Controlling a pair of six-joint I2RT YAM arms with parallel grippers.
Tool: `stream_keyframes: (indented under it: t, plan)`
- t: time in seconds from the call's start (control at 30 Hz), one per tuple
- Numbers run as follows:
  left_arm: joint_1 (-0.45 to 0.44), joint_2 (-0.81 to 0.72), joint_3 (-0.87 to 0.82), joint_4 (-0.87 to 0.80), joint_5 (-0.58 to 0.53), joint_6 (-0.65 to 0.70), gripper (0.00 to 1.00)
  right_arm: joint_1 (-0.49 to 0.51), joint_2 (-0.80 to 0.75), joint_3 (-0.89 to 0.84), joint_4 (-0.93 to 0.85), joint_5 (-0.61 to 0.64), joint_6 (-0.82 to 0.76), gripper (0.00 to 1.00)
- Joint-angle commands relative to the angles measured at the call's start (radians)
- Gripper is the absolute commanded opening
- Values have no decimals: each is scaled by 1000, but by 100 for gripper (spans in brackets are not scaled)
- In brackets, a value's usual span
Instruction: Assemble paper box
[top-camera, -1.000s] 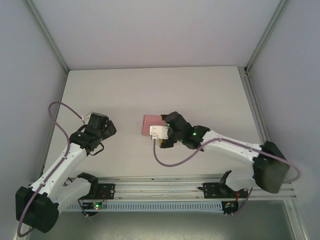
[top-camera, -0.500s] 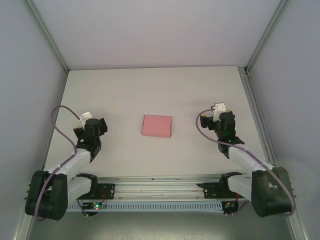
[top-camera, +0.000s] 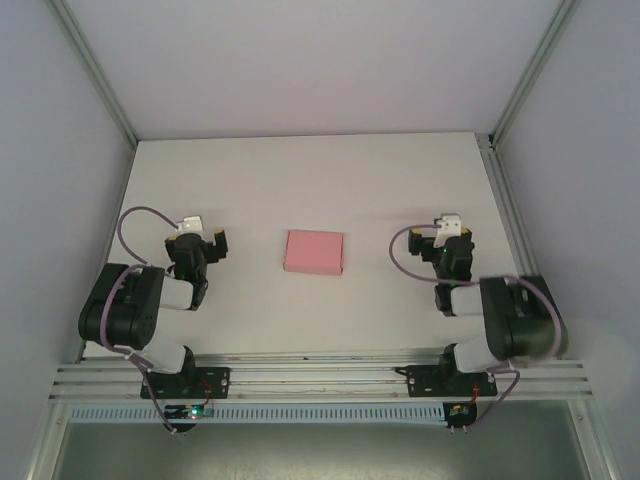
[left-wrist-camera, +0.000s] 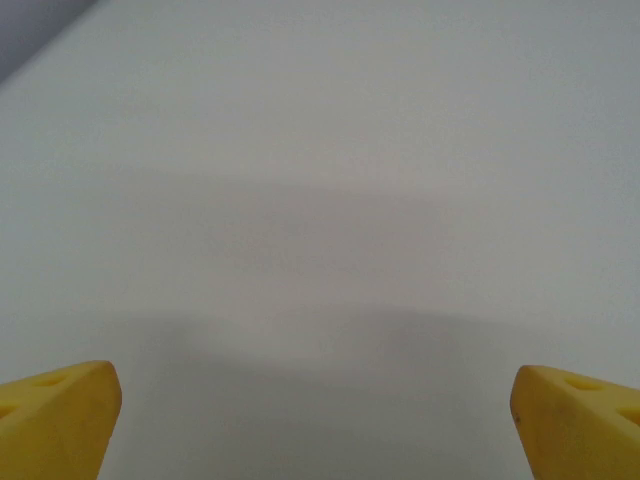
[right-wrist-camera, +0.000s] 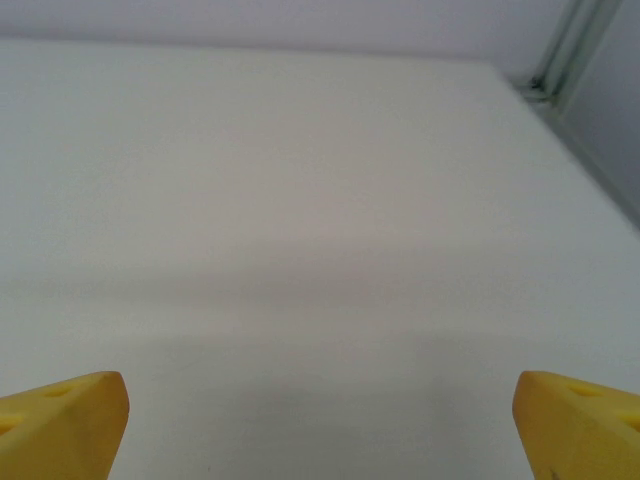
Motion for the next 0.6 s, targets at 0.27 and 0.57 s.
stream_keyframes:
  t: [0.27, 0.57]
  plan:
    - [15, -5, 61, 52, 20, 18, 100, -1, 6, 59, 71, -10, 33, 98]
    - [15, -9, 65, 33, 21, 17, 100, -1, 7, 56, 69, -10, 33, 98]
